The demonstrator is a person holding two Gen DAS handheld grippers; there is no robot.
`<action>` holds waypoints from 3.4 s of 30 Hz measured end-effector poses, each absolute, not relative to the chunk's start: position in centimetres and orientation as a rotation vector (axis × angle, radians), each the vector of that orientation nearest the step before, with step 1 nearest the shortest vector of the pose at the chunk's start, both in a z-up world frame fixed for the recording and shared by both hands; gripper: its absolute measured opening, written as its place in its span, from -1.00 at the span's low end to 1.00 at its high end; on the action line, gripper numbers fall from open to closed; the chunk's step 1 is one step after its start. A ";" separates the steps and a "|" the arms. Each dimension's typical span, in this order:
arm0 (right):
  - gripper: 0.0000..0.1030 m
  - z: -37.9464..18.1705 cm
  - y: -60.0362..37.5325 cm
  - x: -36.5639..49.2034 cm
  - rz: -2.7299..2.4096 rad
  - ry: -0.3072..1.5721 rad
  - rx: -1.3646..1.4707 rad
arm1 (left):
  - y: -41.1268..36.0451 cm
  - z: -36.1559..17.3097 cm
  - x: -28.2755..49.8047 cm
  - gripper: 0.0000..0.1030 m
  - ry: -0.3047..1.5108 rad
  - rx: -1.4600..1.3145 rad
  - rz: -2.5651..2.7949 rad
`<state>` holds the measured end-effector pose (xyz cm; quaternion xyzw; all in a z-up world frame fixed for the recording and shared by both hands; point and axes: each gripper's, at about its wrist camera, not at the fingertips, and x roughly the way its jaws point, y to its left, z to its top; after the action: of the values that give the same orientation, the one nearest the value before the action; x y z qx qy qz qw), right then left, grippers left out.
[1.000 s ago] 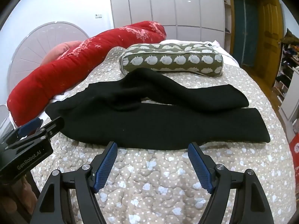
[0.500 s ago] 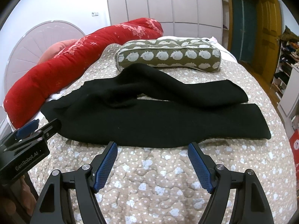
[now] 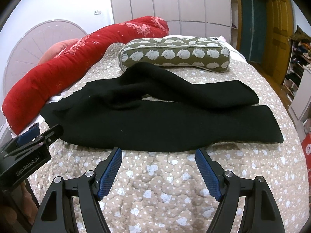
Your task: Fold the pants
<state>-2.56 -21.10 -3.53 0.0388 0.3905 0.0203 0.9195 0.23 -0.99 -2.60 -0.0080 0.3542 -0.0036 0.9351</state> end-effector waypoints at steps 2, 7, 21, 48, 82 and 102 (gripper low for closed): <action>0.49 -3.6 -21.2 -2.5 0.050 0.786 0.102 | -1.1 -2.7 0.2 0.47 0.725 -0.011 -0.006; 0.49 -3.7 -21.4 -2.4 0.054 0.784 0.121 | -1.2 -2.8 0.3 0.47 0.732 -0.012 -0.012; 0.49 -3.9 -21.9 -2.5 0.036 0.795 0.110 | -0.5 -2.9 0.3 0.47 0.720 -0.013 0.025; 0.49 -4.7 -22.6 -1.8 0.024 0.800 0.137 | 0.7 -4.1 1.5 0.47 0.770 -0.058 0.030; -0.85 -7.3 -34.4 3.4 -0.062 0.754 0.491 | 7.1 -7.1 10.3 -0.70 0.953 -0.323 0.090; -0.19 -7.5 -41.6 -9.0 -0.131 0.733 0.709 | 9.1 -6.7 3.6 -0.74 0.985 -0.267 0.075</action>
<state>-8.96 -41.58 -7.49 0.3389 0.3508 -0.0627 0.8707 3.58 9.13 -6.70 -0.1278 0.4715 0.0357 0.8718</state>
